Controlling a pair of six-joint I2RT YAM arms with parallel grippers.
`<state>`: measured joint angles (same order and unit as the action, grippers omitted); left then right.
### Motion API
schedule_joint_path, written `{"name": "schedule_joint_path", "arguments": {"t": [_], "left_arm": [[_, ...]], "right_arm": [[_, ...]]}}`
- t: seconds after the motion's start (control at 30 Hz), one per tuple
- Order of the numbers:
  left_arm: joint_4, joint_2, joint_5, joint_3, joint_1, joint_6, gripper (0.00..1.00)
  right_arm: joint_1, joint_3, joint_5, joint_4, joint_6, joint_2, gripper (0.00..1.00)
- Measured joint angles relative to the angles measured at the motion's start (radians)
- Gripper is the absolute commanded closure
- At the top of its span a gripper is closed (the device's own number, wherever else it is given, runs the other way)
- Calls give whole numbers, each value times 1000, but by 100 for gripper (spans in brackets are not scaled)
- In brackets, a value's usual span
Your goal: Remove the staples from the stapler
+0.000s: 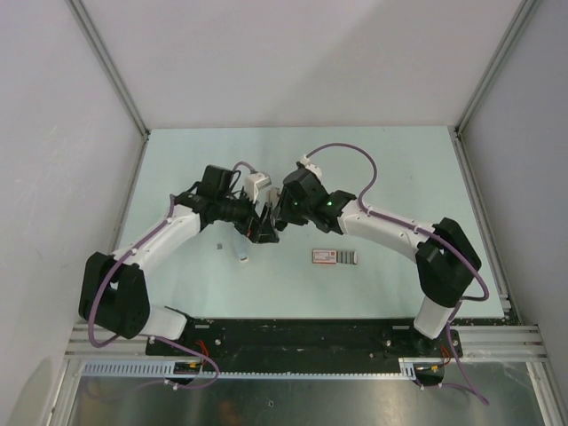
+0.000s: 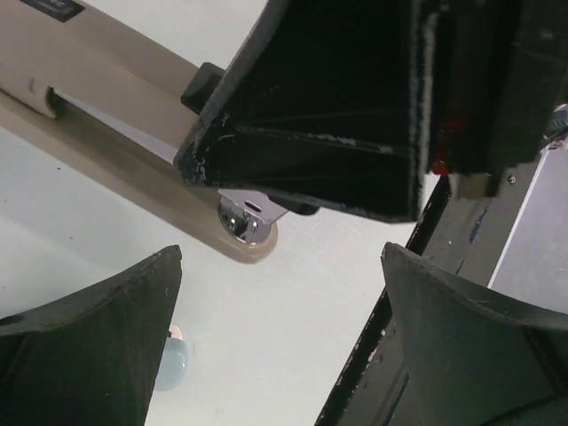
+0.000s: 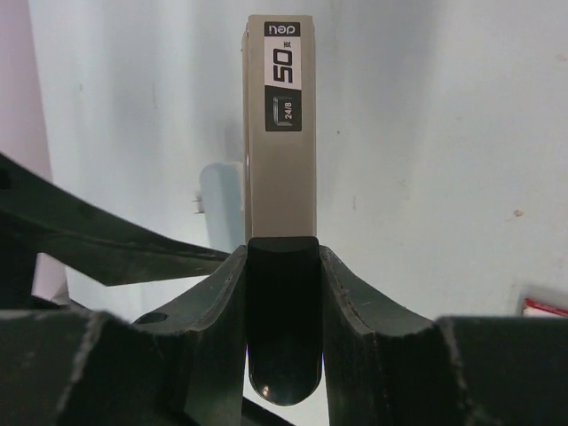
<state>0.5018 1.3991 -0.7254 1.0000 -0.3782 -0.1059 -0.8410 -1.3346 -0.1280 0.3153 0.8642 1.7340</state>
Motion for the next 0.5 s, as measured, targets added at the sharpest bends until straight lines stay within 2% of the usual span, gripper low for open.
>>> {"name": "schedule_joint_path", "arguments": {"t": [0.27,0.4,0.5], "left_arm": [[-23,13,7,-24,0,-37,12],[-31,15,11,-24,0,-63,33],[-38,17,16,-24,0,-87,37]], "right_arm": [[-26,5,-45,-18,50,-38,100],[-27,5,-51,-24,56,-53,100],[-28,5,-51,-26,59,-55,100]]}}
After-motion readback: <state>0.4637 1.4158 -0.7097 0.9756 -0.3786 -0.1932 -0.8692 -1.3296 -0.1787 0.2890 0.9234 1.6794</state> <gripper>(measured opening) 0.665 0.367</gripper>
